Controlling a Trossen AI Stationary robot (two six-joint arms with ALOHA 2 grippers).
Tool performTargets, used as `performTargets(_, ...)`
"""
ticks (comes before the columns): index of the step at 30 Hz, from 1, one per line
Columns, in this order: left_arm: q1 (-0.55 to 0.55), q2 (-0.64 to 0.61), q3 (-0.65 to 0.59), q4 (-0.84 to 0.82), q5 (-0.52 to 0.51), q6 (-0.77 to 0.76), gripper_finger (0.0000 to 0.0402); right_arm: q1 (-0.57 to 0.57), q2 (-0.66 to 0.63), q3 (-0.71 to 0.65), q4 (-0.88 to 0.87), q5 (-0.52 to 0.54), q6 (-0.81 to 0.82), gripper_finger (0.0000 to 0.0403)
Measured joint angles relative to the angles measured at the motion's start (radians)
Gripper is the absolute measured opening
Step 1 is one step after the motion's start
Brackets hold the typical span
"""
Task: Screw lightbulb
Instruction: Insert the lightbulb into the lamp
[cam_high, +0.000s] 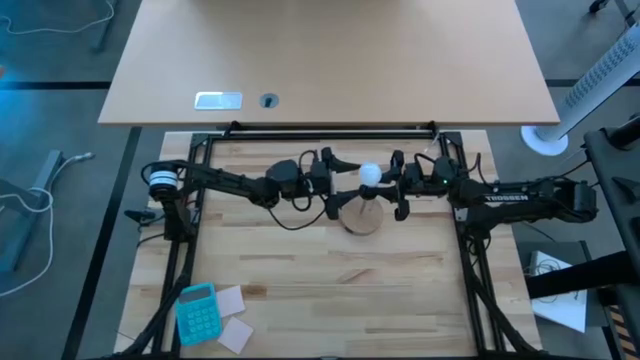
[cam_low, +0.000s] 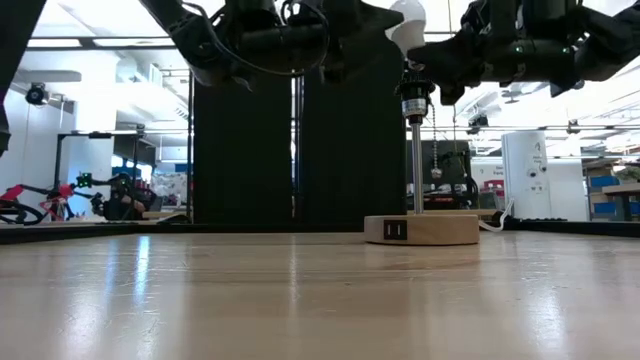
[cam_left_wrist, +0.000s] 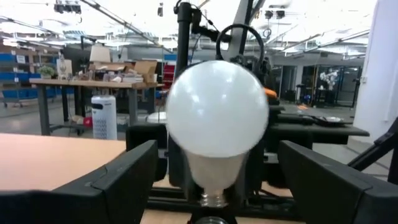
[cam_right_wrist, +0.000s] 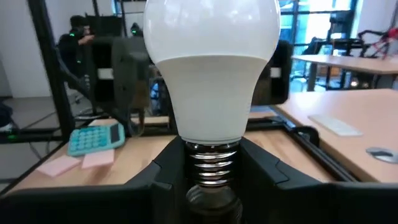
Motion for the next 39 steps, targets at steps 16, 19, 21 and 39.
performTargets(16,-0.001,0.041,0.057,-0.024,0.001,0.035,0.0322,0.002,0.044,0.001,0.010,0.001,-0.014,0.0089)
performTargets(19,-0.001,0.041,0.060,-0.025,0.001,0.051,0.0322,0.002,0.046,0.001,0.011,0.000,-0.014,0.0089)
performTargets(21,-0.002,0.041,0.060,-0.017,0.001,0.052,0.0322,0.002,0.046,0.001,0.010,0.001,-0.014,0.0090)
performTargets(39,-0.002,0.041,0.091,-0.005,0.002,0.078,0.0322,0.009,0.045,0.001,0.034,-0.043,0.034,0.0091)
